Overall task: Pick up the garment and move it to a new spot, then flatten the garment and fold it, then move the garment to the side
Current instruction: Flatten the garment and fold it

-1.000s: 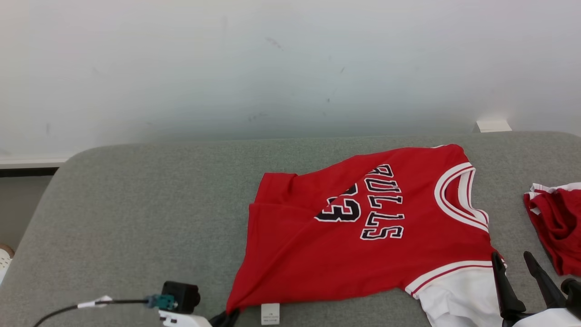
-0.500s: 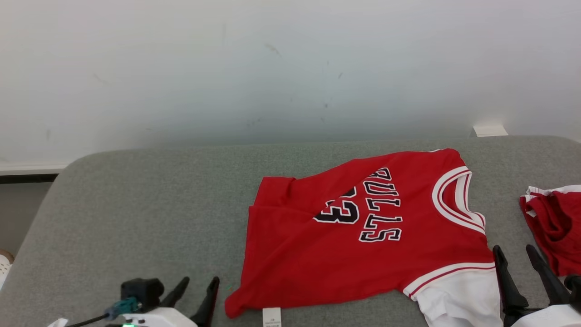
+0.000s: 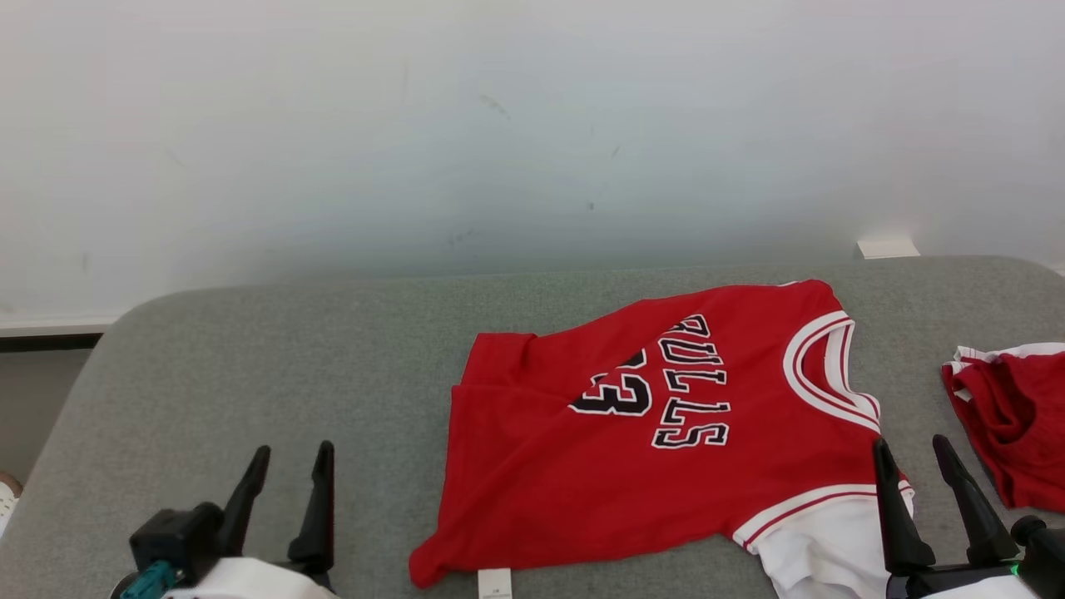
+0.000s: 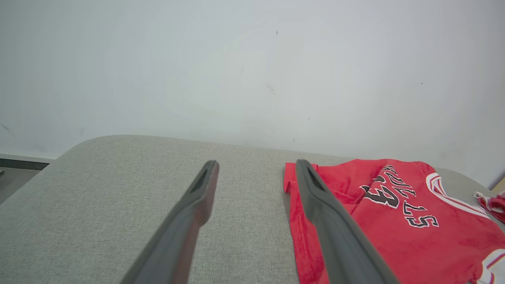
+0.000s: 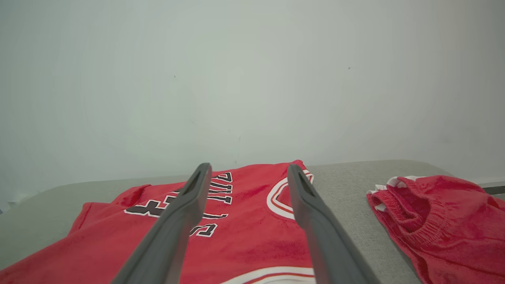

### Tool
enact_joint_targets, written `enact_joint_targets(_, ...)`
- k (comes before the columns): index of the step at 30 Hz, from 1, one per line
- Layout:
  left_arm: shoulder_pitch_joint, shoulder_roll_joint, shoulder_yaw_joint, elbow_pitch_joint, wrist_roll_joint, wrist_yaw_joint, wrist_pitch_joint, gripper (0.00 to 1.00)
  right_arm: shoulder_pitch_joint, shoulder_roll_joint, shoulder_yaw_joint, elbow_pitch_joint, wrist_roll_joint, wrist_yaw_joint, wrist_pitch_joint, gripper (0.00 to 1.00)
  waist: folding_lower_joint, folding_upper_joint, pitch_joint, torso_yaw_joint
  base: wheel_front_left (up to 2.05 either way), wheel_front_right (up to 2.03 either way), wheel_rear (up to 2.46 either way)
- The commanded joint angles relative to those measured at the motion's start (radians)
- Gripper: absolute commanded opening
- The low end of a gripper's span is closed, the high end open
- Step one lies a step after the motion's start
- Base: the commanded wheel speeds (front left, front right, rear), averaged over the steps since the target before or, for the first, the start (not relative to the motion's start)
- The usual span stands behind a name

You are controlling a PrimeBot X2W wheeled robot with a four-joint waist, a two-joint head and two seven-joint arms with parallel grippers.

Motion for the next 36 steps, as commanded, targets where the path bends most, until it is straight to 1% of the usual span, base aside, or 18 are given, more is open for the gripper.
enact_joint_targets(1, 0.027, -0.011, 0.021, -0.002, 0.025, -0.009, -0.001, 1.00, 0.015, 0.000, 0.000, -0.004, -0.003, -0.002, -0.009, 1.00, 0.0000, -0.0001, -0.001, 0.000, 0.00, 0.00, 0.00)
enact_joint_targets(3, 0.056, -0.051, 0.086, -0.005, 0.069, -0.030, -0.001, 1.00, 0.022, 0.007, 0.006, -0.007, -0.003, -0.002, -0.018, 1.00, 0.0000, -0.0001, -0.005, 0.000, 0.00, 0.00, 0.00)
enact_joint_targets(7, 0.108, -0.125, 0.175, 0.007, 0.153, -0.096, -0.001, 1.00, 0.039, 0.014, 0.033, -0.003, -0.004, -0.002, -0.029, 1.00, 0.0000, -0.0001, -0.013, -0.001, 0.00, 0.00, 0.00)
enact_joint_targets(12, 0.144, -0.199, 0.243, 0.020, 0.258, -0.175, 0.000, 1.00, 0.043, 0.011, 0.047, 0.010, 0.005, -0.002, -0.031, 1.00, 0.0000, -0.0001, -0.019, -0.005, 0.00, 0.00, 0.00)
enact_joint_targets(17, 0.146, -0.253, 0.303, 0.038, 0.319, -0.232, -0.001, 1.00, 0.029, 0.003, 0.035, -0.003, 0.001, -0.002, -0.031, 1.00, 0.0000, -0.0001, -0.019, -0.013, 0.00, 0.00, 0.00)
enact_joint_targets(22, 0.144, -0.289, 0.351, 0.045, 0.369, -0.275, -0.001, 1.00, 0.025, 0.004, 0.025, -0.009, -0.007, -0.002, -0.031, 1.00, 0.0000, -0.0001, -0.016, -0.021, 0.00, 0.00, 0.00)
enact_joint_targets(27, 0.145, -0.315, 0.385, 0.055, 0.397, -0.307, -0.001, 1.00, 0.025, 0.006, 0.024, -0.009, -0.009, -0.002, -0.031, 1.00, 0.0000, -0.0001, -0.013, -0.027, 0.00, 0.00, 0.00)
enact_joint_targets(33, 0.137, -0.335, 0.415, 0.065, 0.428, -0.334, -0.001, 1.00, 0.019, -0.001, 0.023, -0.009, -0.011, -0.002, -0.032, 1.00, 0.0000, -0.0001, -0.010, -0.033, 0.00, 0.00, 0.00)
enact_joint_targets(36, 0.136, -0.342, 0.423, 0.068, 0.433, -0.341, -0.001, 1.00, 0.018, -0.001, 0.021, -0.011, -0.011, -0.002, -0.032, 1.00, 0.0000, -0.0001, -0.009, -0.035, 0.00, 0.00, 0.00)
